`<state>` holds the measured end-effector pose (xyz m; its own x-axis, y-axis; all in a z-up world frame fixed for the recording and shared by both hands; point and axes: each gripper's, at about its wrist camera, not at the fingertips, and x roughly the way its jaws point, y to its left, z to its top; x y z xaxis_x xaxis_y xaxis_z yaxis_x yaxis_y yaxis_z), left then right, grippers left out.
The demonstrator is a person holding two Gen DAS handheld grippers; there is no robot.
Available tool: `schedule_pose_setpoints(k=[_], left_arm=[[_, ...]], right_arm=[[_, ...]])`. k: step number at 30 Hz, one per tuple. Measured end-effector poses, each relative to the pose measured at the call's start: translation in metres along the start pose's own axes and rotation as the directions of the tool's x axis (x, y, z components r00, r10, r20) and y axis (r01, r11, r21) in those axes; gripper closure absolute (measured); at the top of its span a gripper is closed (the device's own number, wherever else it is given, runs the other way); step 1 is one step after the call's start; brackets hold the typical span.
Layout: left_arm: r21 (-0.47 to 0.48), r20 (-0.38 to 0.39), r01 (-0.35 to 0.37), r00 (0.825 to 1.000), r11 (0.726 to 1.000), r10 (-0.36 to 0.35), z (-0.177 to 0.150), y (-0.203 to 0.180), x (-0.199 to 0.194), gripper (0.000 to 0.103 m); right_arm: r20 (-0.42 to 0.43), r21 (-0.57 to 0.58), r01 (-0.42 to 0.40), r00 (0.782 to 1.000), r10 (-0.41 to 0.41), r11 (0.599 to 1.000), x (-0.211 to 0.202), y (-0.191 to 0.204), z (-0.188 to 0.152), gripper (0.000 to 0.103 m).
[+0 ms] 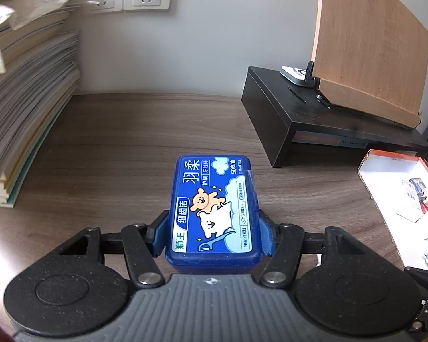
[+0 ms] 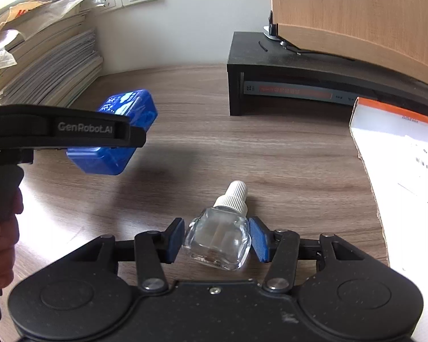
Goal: Organize rigid objects
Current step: 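Lift the blue tin with the left tool while the right tool grips the glass refill bottle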
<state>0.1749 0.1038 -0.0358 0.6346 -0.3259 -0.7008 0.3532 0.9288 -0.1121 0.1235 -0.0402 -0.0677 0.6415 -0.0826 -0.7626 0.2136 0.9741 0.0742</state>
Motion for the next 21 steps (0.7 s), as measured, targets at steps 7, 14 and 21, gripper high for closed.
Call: schedule_pose_setpoints(k=[7,14,21], left_arm=[[-0.042,0.009,-0.003,1.000,0.999,0.003,-0.007,-0.007,-0.022,0.041],[-0.104,0.027,-0.016,0.999,0.994,0.019,-0.021,-0.025,-0.039,0.041],[-0.150,0.002,-0.072,0.997,0.986,0.073,-0.039,-0.024,-0.052,0.041]], right_arm=[[0.064,-0.074,0.022,0.998,-0.017,0.997,-0.030,-0.009,0.005,0.103],[0.059,0.000,-0.072,0.996,0.072,0.997,-0.044,-0.052,-0.009,0.046],[0.010,-0.177,-0.145,0.989,0.149,0.974,-0.032,-0.043,-0.021,0.026]])
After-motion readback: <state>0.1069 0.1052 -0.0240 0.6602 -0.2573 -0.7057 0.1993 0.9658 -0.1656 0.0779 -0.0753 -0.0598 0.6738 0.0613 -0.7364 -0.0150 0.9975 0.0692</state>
